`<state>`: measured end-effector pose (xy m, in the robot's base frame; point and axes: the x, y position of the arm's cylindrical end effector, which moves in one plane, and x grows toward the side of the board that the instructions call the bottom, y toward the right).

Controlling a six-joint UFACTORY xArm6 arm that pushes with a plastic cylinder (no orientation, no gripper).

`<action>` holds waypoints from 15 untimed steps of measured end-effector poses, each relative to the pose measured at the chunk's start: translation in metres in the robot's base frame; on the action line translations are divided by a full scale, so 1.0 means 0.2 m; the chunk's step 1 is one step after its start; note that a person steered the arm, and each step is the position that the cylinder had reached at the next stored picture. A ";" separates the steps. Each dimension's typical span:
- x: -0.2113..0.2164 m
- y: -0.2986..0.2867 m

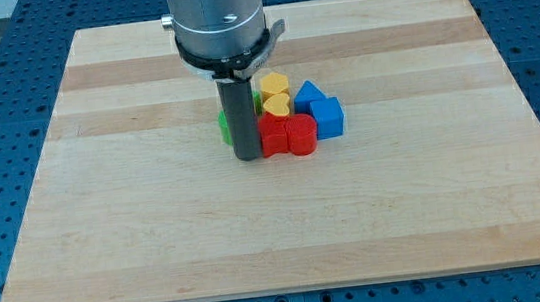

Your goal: Push the green blocks into the yellow blocks

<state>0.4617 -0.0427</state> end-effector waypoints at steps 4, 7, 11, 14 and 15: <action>-0.12 -0.26; -0.15 -0.09; -0.54 -0.24; -0.46 -0.25; -0.43 -0.25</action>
<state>0.3766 -0.0937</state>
